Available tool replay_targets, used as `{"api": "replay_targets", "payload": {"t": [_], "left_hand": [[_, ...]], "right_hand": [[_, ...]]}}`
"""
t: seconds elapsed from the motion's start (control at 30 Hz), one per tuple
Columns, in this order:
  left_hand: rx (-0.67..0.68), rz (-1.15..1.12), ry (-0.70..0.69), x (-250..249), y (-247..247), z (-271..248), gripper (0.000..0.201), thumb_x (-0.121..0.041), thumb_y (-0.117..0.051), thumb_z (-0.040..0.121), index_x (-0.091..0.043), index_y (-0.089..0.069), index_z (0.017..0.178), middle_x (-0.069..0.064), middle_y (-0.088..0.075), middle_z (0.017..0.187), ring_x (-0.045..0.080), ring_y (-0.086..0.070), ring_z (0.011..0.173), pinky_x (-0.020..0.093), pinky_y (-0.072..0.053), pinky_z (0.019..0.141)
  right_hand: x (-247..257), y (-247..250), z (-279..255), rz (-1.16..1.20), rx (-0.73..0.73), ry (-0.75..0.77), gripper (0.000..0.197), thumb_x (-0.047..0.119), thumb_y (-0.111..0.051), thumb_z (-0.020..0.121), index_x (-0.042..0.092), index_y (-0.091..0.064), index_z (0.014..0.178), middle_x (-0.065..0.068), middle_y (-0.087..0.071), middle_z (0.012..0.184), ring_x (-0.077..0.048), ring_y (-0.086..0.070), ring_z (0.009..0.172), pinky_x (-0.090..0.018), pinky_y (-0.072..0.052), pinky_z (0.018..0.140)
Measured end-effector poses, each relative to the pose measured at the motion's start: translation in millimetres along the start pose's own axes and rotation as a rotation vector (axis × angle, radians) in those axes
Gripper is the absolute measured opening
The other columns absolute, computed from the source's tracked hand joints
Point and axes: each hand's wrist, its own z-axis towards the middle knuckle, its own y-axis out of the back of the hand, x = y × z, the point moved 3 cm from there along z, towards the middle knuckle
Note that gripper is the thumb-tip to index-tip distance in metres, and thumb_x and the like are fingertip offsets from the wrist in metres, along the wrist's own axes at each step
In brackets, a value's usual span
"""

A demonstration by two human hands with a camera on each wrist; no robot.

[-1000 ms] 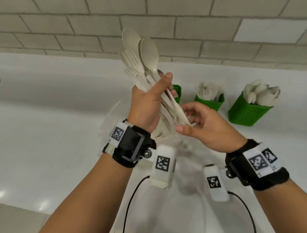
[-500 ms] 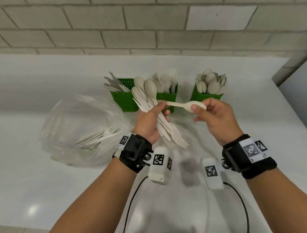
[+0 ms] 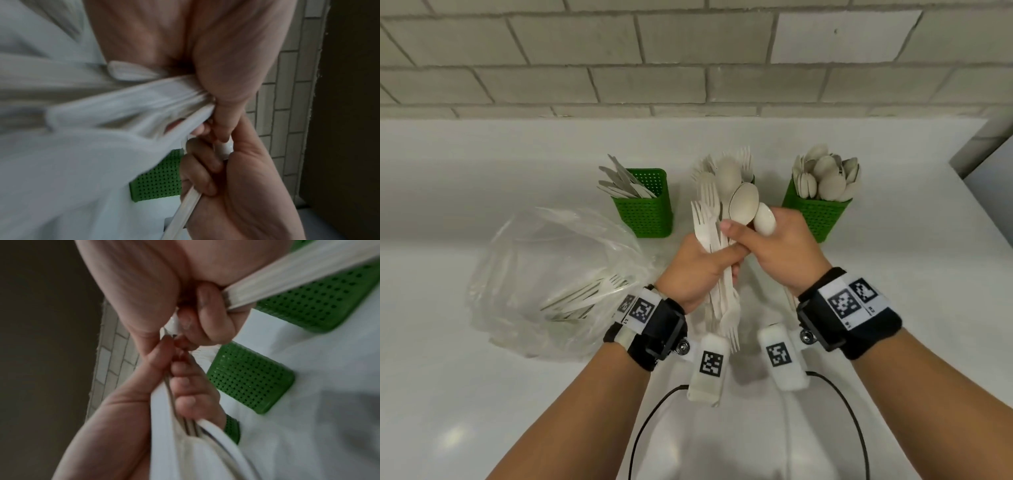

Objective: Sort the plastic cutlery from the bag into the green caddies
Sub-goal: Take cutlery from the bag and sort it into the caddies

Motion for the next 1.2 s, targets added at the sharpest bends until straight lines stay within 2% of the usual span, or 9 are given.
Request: {"api": "replay_targets", "payload": {"t": [0.07,0.17,0.4,0.6,0.7,0.8,1.0,1.1,1.2], "left_hand": [[0.025,-0.007,-0.012,-1,3,-2,0.005,-0.005,-0.060,0.094,-0.003,-0.060,0.097,0.008,-0.054,0.066,0.017,-0.051,0.055,0.029,-0.047,0.050],[-0.001,-0.042,0.012,0,9,-7,0.010,-0.012,-0.059,0.095,-0.002,-0.061,0.093,0.010,-0.059,0.069,0.020,-0.054,0.057,0.031,-0.049,0.052],[-0.153,0.015,-0.070,5,20,-7,0.007,-0.009,-0.061,0.094,-0.006,-0.064,0.089,0.007,-0.064,0.069,0.018,-0.054,0.054,0.029,-0.048,0.051],[-0.198,-0.034,-0.096,6,24,-7,0.010,0.001,-0.062,0.090,-0.008,-0.063,0.090,0.005,-0.064,0.069,0.017,-0.055,0.058,0.028,-0.050,0.052],[-0.182,-0.042,-0.114,7,22,-8,0.009,0.002,-0.064,0.089,-0.005,-0.063,0.094,0.008,-0.065,0.076,0.018,-0.058,0.062,0.031,-0.051,0.054],[-0.186,-0.036,-0.115,9,22,-9,0.014,0.001,-0.068,0.086,-0.005,-0.064,0.098,0.010,-0.067,0.082,0.021,-0.061,0.066,0.033,-0.053,0.057],[-0.189,-0.070,-0.089,10,20,-11,0.020,0.005,-0.067,0.085,-0.013,-0.063,0.093,0.003,-0.067,0.078,0.021,-0.060,0.066,0.030,-0.053,0.053],[-0.185,-0.083,-0.083,12,17,-12,0.017,0.006,-0.066,0.086,-0.010,-0.064,0.092,0.005,-0.066,0.077,0.022,-0.059,0.066,0.030,-0.052,0.053],[-0.149,-0.162,-0.079,11,13,-11,0.017,0.007,-0.065,0.086,-0.010,-0.067,0.090,0.006,-0.069,0.079,0.025,-0.063,0.071,0.030,-0.052,0.055]], "right_hand": [[0,-2,4,-0.026,-0.043,0.011,0.026,0.020,-0.070,0.089,0.001,-0.062,0.073,-0.016,-0.066,0.058,-0.028,-0.065,0.052,-0.029,-0.050,0.055],[-5,1,10,0.008,-0.162,-0.029,0.032,0.021,-0.064,0.093,0.016,-0.052,0.063,0.011,-0.050,0.044,-0.006,-0.050,0.043,-0.023,-0.039,0.050],[-17,2,17,0.043,-0.327,-0.115,0.024,0.028,-0.059,0.094,0.019,-0.059,0.072,0.016,-0.045,0.052,-0.003,-0.039,0.050,-0.023,-0.032,0.053],[-5,6,23,0.493,-0.361,-0.210,0.035,0.023,-0.037,0.093,0.003,-0.063,0.107,0.001,-0.039,0.067,-0.009,-0.037,0.052,-0.024,-0.026,0.047],[-7,1,28,0.408,-0.367,-0.245,0.027,0.030,-0.048,0.087,0.006,-0.060,0.094,-0.004,-0.044,0.072,-0.011,-0.041,0.056,-0.025,-0.031,0.049],[-11,-4,29,0.430,-0.398,-0.263,0.022,0.027,-0.045,0.098,0.012,-0.059,0.089,-0.004,-0.049,0.074,-0.011,-0.041,0.057,-0.025,-0.032,0.052],[-9,-10,30,0.471,-0.462,-0.283,0.031,0.022,-0.043,0.095,0.016,-0.051,0.066,-0.001,-0.045,0.059,-0.012,-0.041,0.053,-0.027,-0.031,0.051],[-8,-13,32,0.316,-0.403,-0.257,0.028,0.015,-0.048,0.093,0.011,-0.052,0.066,-0.008,-0.042,0.063,-0.018,-0.041,0.059,-0.031,-0.035,0.058],[-14,-16,32,0.331,-0.367,-0.226,0.026,0.019,-0.056,0.095,0.005,-0.069,0.078,-0.013,-0.062,0.075,-0.027,-0.059,0.075,-0.039,-0.051,0.075]]}}
